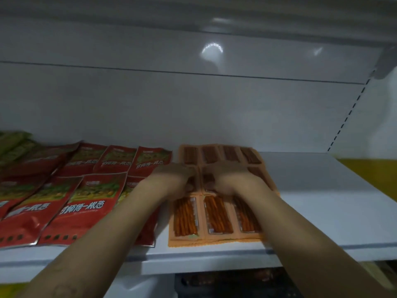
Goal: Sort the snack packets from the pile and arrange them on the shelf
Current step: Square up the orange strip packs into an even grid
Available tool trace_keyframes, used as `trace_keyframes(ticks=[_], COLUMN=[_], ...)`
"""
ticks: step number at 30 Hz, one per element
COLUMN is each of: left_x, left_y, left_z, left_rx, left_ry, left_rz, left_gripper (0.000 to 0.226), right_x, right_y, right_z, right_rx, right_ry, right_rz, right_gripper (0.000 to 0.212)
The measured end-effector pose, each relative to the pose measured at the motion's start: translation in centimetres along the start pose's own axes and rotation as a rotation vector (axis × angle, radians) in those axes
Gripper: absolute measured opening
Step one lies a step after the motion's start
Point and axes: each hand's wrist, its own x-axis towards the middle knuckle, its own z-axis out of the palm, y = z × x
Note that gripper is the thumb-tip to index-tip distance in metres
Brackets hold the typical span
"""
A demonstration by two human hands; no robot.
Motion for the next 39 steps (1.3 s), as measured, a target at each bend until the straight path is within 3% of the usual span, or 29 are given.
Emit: trace_keyframes(ticks=[9, 12, 22, 29, 39], left_x=[0.9, 1.6, 6.9, 11.2, 13.3], left_y=[-0.8, -0.6, -0.4, 1.2, 3.5], left_z=[-1.0, -1.8, -1.5, -0.4, -0.5], left_rx=[-0.028, -0.013, 0.087, 0.073, 0.039], left_ry=[-0.044, 0.024, 0.109, 0.075, 0.081], left_rz=[0.076, 0.091, 0.077, -0.018, 0.061], left_gripper=[0.042, 0.04, 0.048, 0.049, 0.055], right_x=[0.9, 0.5, 1.6, 4.6, 6.3], right_y=[-0.1, 0.4, 10.0, 14.7, 17.2], right_z=[0.6, -0.2, -1.4, -0.3, 2.2], right_rx=[0.029, 0.074, 0.077, 0.159, 0.174], right_ry=[-0.007, 0.02, 0.032, 0.105, 0.188], right_rz=[-0.004, -0.003, 0.192, 0.168, 0.164], right_gripper=[0.042, 0.04, 0.042, 0.038, 0.037])
